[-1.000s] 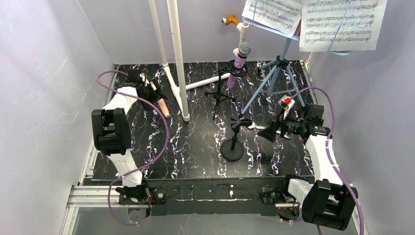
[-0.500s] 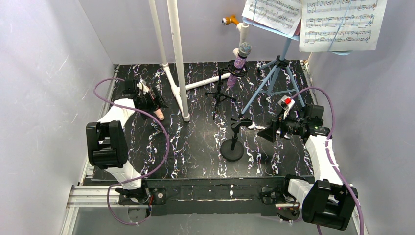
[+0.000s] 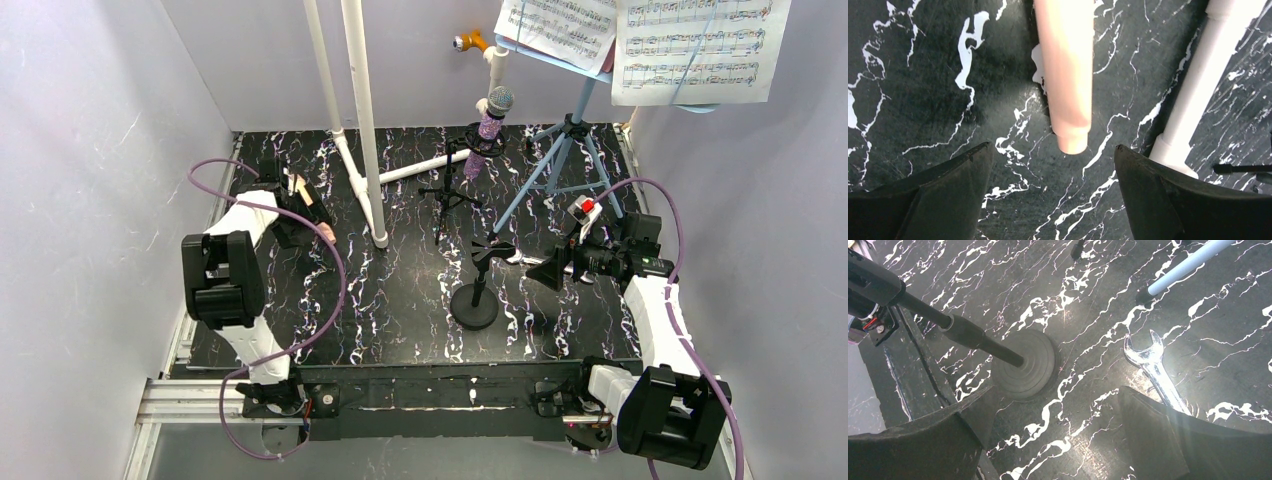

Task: Pack up the instrument practice props
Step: Place the microphone at the center of the board.

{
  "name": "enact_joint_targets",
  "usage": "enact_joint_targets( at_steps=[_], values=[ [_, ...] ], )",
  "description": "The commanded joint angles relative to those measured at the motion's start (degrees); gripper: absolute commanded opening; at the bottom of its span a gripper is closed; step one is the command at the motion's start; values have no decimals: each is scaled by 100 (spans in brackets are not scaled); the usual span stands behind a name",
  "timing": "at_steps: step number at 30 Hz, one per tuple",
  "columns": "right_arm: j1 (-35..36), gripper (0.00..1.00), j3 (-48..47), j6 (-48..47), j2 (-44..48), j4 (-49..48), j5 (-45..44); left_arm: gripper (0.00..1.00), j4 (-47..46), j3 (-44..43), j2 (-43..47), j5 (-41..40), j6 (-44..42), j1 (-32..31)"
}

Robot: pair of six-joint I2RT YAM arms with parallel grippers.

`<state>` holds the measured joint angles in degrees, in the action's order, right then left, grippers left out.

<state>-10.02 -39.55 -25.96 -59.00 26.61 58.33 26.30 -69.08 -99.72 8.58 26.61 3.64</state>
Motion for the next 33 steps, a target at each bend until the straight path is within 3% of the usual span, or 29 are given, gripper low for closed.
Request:
enact_joint_targets(
  at_steps=[1,8,14,18,23,29,33],
  values=[
    [-26,98,6,-120,10,-125,2,88,372,-480,-319,-132,26,47],
    [-26,98,9,-138,34,-110,-14,88,176,-340,-104,298,-181,45],
    [-36,98,8,-163,47,-95,-24,89,-742,841,1258,835,-76,126],
    [-35,98,9,-164,45,-99,2,98,-1527,1797,2010,1865,619,366],
    [-35,98,17,-168,55,-92,-4,98,-3828,3172,2350,4295,1957,768],
    [-44,98,26,-172,40,-120,7,98,-4054,3854,3519,4863,1821,716],
    [-52,98,26,-164,29,-138,7,98,-4054,4101,4287,4865,1694,273]
  ],
)
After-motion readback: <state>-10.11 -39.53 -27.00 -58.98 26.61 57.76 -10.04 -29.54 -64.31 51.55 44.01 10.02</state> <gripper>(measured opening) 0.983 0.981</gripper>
